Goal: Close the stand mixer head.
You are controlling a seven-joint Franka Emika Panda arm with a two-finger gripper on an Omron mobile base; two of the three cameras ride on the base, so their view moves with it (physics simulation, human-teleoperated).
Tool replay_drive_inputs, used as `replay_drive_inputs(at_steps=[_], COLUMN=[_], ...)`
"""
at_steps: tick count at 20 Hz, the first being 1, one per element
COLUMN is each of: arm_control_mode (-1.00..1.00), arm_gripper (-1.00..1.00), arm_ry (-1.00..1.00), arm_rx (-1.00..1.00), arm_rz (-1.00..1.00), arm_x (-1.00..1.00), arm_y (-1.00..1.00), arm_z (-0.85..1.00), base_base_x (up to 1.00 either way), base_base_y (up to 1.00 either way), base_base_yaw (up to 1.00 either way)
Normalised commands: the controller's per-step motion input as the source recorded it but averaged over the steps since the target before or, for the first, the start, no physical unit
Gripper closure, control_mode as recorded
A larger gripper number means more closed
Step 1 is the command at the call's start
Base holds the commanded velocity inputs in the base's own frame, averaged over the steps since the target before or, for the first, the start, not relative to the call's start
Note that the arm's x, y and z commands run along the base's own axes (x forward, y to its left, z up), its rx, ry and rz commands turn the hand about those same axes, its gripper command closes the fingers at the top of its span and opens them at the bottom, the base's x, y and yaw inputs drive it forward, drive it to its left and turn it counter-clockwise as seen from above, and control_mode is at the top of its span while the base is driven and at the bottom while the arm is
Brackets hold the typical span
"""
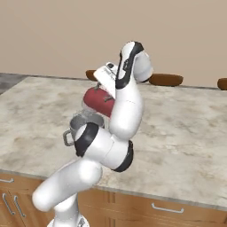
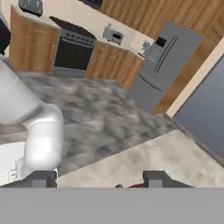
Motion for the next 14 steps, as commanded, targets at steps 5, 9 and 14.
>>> replay_drive_inputs(at_steps=[5,9,14], arm_control_mode=[-1.0,-1.0,-1.0], arm_gripper=[-1.0,-1.0,-1.0], arm_ry=[-0.06,-0.19,-0.09], arm_rx=[-0.34,-0.32,-0.2], arm_rz=[0.15,-0.01,-0.02], arm_x=[-0.17,-0.31,-0.29], arm_y=[1.0,0.89,0.17], arm_z=[0.21,0.4,0.06], base_base_x=[0.0,0.0,0.0], base_base_y=[0.0,0.0,0.0], base_base_yaw=[0.0,0.0,0.0])
